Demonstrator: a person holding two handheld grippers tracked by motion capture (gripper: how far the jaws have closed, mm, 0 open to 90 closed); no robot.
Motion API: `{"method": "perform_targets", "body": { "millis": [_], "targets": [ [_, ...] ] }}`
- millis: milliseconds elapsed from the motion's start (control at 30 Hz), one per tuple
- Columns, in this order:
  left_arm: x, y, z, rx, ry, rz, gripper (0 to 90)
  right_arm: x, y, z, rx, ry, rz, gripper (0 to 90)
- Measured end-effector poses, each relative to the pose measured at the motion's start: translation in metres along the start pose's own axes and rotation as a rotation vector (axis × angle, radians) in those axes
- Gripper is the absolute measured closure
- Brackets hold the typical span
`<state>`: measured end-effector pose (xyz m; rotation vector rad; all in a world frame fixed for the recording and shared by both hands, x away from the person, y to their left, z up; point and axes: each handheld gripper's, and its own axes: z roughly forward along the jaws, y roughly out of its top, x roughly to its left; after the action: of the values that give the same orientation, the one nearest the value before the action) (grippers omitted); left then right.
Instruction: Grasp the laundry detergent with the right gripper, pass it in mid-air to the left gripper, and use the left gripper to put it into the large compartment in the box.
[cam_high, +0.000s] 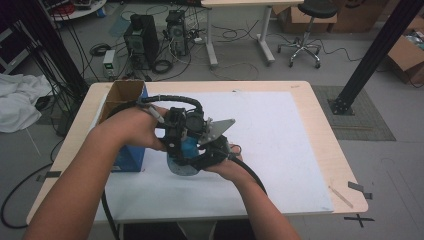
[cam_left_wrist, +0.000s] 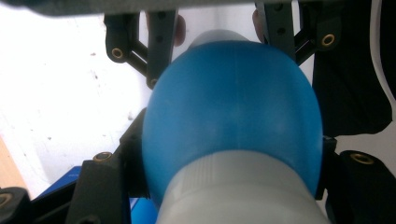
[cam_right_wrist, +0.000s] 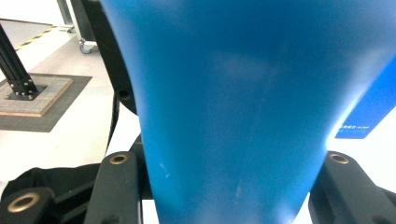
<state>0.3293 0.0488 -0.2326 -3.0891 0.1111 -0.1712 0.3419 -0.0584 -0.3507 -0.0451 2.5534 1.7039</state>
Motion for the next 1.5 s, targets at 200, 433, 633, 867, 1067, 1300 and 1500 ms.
{"method": "perform_targets", "body": {
  "millis": [200,433,633,867,1067,1300,1500],
  "targets": [
    [0.001,0.002,0.000,0.008,0.001,0.008,38.7,0.001,0.000,-0.001,-0.001,-0.005,0.009,45.1],
    [0.006,0.005,-0.006,0.019,0.002,-0.007,38.7,0.002,-0.002,-0.010,-0.012,-0.022,0.042,36.9],
    [0.008,0.004,-0.009,0.034,0.006,-0.012,38.7,0.000,-0.003,-0.020,-0.008,-0.028,0.034,33.9],
    [0.011,0.000,-0.014,0.032,-0.016,-0.055,38.6,-0.005,0.000,-0.038,0.075,-0.067,0.048,25.3],
    [0.014,-0.002,-0.019,0.033,-0.053,-0.095,38.6,-0.014,0.005,-0.055,0.163,-0.096,0.066,15.3],
    [0.019,-0.005,-0.027,0.045,-0.061,-0.142,38.5,-0.017,0.010,-0.076,0.234,-0.110,0.069,8.4],
    [0.025,-0.010,-0.040,0.057,-0.076,-0.211,38.5,-0.017,0.015,-0.089,0.394,-0.099,0.059,0.0]
  ]
}}
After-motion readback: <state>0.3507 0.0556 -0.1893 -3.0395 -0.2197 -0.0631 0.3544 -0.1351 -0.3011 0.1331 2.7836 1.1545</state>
